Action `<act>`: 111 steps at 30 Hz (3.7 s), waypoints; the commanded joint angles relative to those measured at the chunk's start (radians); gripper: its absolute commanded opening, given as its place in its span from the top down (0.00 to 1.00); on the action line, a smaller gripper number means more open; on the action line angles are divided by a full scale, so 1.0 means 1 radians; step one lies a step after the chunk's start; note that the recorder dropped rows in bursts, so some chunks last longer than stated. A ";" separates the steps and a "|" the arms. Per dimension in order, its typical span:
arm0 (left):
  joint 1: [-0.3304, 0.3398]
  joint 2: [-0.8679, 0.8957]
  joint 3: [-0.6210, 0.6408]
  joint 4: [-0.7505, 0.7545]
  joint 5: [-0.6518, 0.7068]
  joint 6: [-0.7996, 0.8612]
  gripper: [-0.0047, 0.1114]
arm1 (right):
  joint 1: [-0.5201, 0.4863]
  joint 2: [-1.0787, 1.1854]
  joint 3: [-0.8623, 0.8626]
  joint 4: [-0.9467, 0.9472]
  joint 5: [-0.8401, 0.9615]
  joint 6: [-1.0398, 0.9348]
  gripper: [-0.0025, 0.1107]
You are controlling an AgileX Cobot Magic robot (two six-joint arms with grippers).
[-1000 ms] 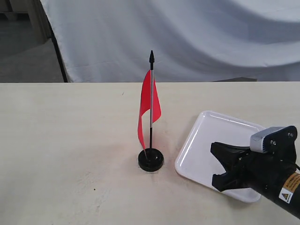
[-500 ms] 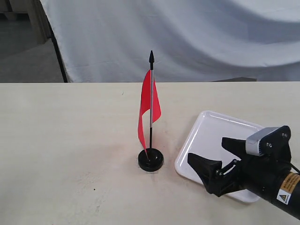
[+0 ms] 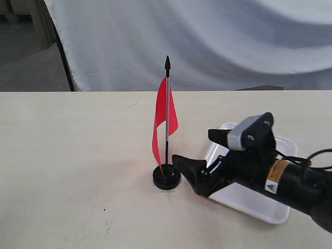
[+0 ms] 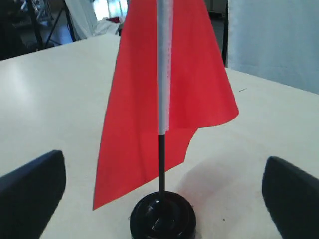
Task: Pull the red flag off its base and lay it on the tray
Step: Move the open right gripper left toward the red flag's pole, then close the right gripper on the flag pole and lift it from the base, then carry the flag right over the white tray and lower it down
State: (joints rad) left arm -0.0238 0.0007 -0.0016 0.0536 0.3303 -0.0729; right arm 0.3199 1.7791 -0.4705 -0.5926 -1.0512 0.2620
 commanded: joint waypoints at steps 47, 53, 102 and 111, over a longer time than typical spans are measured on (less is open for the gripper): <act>0.003 -0.001 0.002 -0.006 -0.006 -0.002 0.95 | 0.043 0.242 -0.316 -0.064 0.011 0.066 0.97; 0.003 -0.001 0.002 -0.006 -0.006 -0.002 0.95 | 0.031 0.080 -0.196 0.012 0.011 0.059 0.97; 0.003 -0.001 0.002 -0.006 -0.006 -0.004 0.95 | -0.107 0.019 -0.400 0.805 1.412 0.118 0.72; 0.003 -0.001 0.002 -0.006 -0.006 -0.002 0.95 | -0.107 -0.097 -0.402 0.766 1.415 0.064 0.41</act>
State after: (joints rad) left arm -0.0238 0.0007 -0.0016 0.0536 0.3303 -0.0729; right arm 0.2202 1.7389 -0.8654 0.2085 0.3688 0.3477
